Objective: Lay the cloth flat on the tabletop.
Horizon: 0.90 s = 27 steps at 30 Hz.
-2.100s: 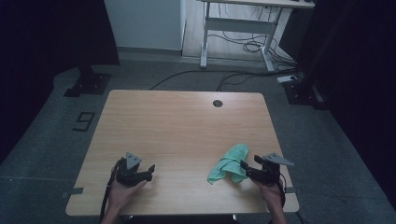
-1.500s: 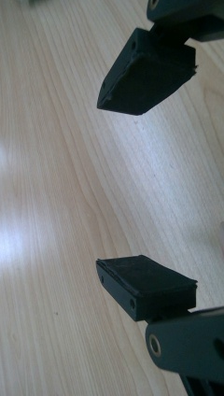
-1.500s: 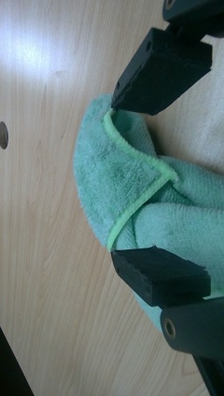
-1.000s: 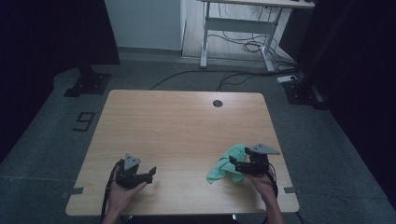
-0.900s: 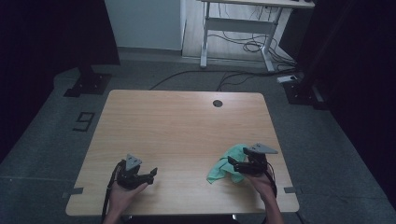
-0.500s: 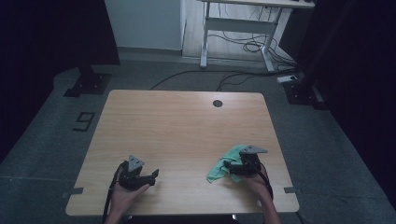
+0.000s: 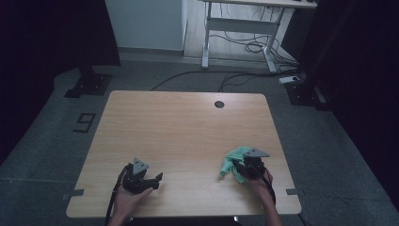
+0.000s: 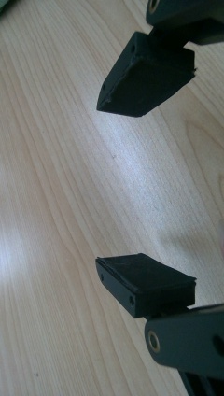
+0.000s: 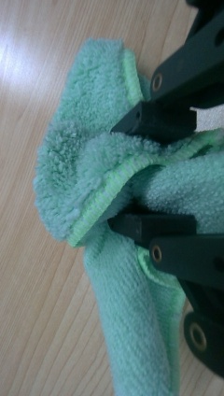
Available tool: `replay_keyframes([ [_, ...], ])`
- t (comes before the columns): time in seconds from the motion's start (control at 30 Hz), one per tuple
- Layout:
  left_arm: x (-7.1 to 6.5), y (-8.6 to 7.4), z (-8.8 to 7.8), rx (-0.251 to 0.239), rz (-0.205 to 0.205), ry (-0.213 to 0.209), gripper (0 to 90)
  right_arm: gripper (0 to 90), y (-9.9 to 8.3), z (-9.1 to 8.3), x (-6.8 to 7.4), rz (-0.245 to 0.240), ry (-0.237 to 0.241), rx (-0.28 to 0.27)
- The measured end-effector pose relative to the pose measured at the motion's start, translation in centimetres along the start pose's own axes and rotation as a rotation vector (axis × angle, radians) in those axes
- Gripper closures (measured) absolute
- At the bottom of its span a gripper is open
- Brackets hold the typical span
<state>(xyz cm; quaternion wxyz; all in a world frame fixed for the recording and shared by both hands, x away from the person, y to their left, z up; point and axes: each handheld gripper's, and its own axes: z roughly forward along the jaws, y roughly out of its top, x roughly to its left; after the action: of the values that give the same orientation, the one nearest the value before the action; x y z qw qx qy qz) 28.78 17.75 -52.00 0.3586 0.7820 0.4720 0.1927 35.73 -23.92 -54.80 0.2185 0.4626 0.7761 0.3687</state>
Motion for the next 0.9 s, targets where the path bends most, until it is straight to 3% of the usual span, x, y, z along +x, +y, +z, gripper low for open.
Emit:
replay_keyframes([
  [0.1,-0.1,0.0,0.1,0.002,0.003,-0.004,21.8,65.3,0.0,-0.1,0.0,0.006,0.003,-0.006],
  [0.17,-0.2,0.0,0.1,0.001,0.006,-0.007,22.0,67.0,0.0,-0.2,-0.3,0.023,0.026,-0.013],
  [0.2,-0.2,0.1,0.1,0.0,0.005,-0.008,22.4,68.0,0.1,-0.4,-0.4,0.059,0.059,-0.035],
  [0.33,-0.3,0.1,0.0,-0.001,-0.004,-0.015,23.5,68.6,0.4,-0.8,-0.2,0.061,0.078,-0.066],
  [0.67,-1.7,0.7,-0.1,-0.022,0.021,-0.049,24.3,68.6,2.6,-2.8,2.6,0.039,0.128,-0.186],
  [0.9,-2.1,1.0,-0.2,-0.03,0.025,-0.071,25.2,68.6,3.9,-2.8,4.6,0.014,0.157,-0.211],
])
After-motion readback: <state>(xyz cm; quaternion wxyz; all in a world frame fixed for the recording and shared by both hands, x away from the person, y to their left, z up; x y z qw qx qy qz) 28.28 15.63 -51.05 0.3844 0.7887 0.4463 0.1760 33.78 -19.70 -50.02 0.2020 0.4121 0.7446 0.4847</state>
